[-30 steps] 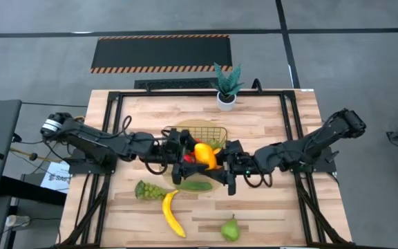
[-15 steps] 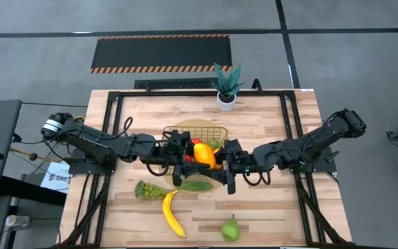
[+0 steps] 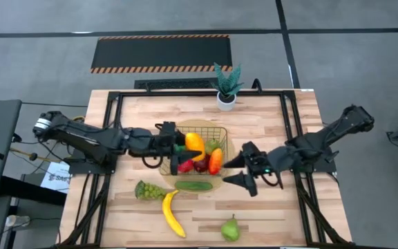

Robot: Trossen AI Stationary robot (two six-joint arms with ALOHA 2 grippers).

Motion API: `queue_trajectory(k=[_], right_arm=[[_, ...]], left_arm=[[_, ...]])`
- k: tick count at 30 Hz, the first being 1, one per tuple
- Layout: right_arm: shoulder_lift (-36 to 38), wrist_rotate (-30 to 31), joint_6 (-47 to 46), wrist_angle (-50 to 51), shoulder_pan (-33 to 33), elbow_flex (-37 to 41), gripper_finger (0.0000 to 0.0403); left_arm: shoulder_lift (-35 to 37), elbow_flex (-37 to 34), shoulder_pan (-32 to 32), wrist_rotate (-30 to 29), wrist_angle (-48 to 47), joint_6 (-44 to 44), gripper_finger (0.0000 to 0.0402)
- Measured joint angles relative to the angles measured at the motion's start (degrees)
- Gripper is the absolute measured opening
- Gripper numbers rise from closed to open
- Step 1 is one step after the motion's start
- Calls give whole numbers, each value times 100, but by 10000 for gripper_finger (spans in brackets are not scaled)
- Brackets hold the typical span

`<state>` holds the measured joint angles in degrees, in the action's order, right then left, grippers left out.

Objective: Build produce basket
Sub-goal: Put the yellow mango into the silver basket

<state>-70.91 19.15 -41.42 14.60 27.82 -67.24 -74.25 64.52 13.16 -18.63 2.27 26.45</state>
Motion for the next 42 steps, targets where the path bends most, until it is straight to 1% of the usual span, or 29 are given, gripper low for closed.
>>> queue_trajectory(k=[2, 6, 9, 11, 14, 15, 17, 20, 23, 25, 27, 35, 38, 42], right_arm=[[105, 71, -220, 278, 134, 2, 296], [173, 461, -385, 529, 414, 2, 296], [140, 669, -378, 539, 499, 2, 296], [86, 680, -379, 555, 505, 2, 296], [24, 675, -391, 613, 460, 2, 296], [25, 671, -435, 631, 456, 2, 296], [30, 670, -506, 638, 444, 2, 296], [30, 663, -511, 640, 459, 2, 296], [30, 661, -512, 649, 506, 2, 296], [30, 651, -516, 665, 522, 2, 296], [30, 648, -519, 686, 519, 2, 296], [30, 648, -481, 807, 515, 2, 296], [30, 647, -478, 838, 515, 2, 296], [30, 646, -462, 844, 515, 2, 296]], left_arm=[[127, -1, -72, -185, -952, -25, 219], [129, -5, -320, -222, -2471, 181, 219], [-61, -6, -537, -216, -3216, 61, 219], [-238, -16, -694, -106, -3469, -292, 220], [-463, -14, -913, 165, -3467, -802, 226], [-547, -14, -972, 320, -3478, -817, 229], [-709, -14, -1058, 543, -3572, -427, 236], [-903, -11, -1079, 560, -3904, 343, 239], [-1067, -11, -1077, 499, -4277, 1538, 239], [-1124, -11, -1077, 643, -4519, 2384, 239], [-1135, -11, -1070, 806, -4579, 2890, 239], [-1130, -10, -978, 1066, -4583, 3733, 241], [-1130, -9, -929, 1094, -4590, 3775, 244], [-1128, -10, -857, 1120, -4587, 3766, 267]])
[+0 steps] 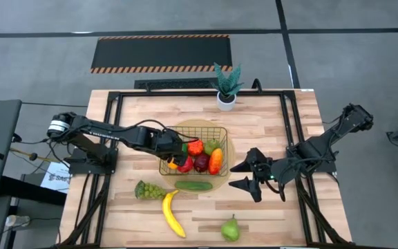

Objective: Build produce basket
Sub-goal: Put the yellow mango into the silver basket, then put the pear into the silver basket

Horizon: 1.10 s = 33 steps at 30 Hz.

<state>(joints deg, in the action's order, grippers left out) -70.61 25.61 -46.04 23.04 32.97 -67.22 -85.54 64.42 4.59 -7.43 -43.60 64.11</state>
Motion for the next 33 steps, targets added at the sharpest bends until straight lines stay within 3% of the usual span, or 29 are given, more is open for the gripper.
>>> queue_trajectory(k=[9, 20, 25, 33], right_arm=[[0, -2, -2, 239, 0, 0, 296], [-37, -243, -446, 852, 34, 0, 296], [-556, -452, -819, 935, 317, 4, 296], [-2047, -1484, -1415, 374, 844, -14, 296]], left_arm=[[22, 0, 14, 225, -25, 84, 324], [24, 667, 119, 304, -567, 38, 332], [28, 1144, 382, 226, -955, -73, 332], [28, 1467, 1072, 68, -946, -15, 332]])
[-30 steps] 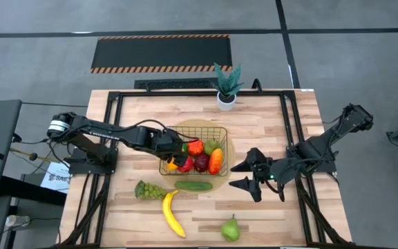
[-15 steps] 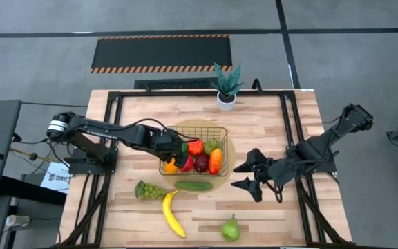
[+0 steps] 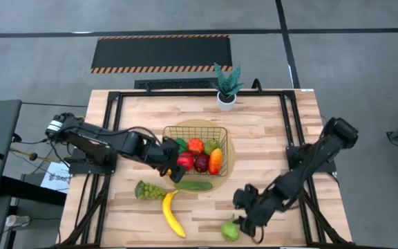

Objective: Build produce basket
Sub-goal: Put the pear into the silver basket

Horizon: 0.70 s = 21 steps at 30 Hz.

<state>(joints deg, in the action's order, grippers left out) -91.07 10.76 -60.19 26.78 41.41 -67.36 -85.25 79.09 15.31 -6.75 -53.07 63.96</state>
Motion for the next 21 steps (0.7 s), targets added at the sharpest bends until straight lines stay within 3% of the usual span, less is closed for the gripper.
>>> queue_trajectory(k=[13, 21], right_arm=[[-1812, -65, 3, 852, 305, -1348, 296], [-2073, -56, 78, 990, 239, -1567, 296]], left_arm=[[-13, -2, 951, -874, -1, 587, 332], [-15, -7, 1261, -1335, -20, 813, 332]])
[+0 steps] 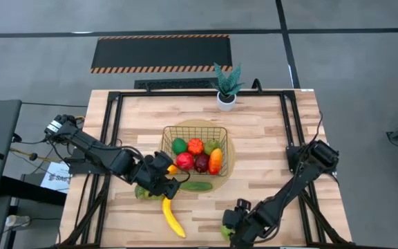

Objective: Build produce basket
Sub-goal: Put the pear into the silver basket

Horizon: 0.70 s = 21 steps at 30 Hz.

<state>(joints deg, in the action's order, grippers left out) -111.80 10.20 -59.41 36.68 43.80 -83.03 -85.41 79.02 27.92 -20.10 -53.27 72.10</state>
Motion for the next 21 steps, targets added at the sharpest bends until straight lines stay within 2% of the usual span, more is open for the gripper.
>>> queue_trajectory(k=[11, 14, 17, 21], right_arm=[[-7, -310, 139, 285, 2, 81, 296], [-7, -581, 139, 427, -53, 81, 299], [-7, -852, 146, 445, -112, 81, 316], [-7, -890, 271, 472, -166, 81, 355]], left_arm=[[-2, 0, 31, -229, 3, 17, 332], [-2, -2, 31, -241, 3, 17, 332], [-2, -2, 31, -245, 3, 15, 332], [-2, -2, 31, -255, 8, -9, 332]])
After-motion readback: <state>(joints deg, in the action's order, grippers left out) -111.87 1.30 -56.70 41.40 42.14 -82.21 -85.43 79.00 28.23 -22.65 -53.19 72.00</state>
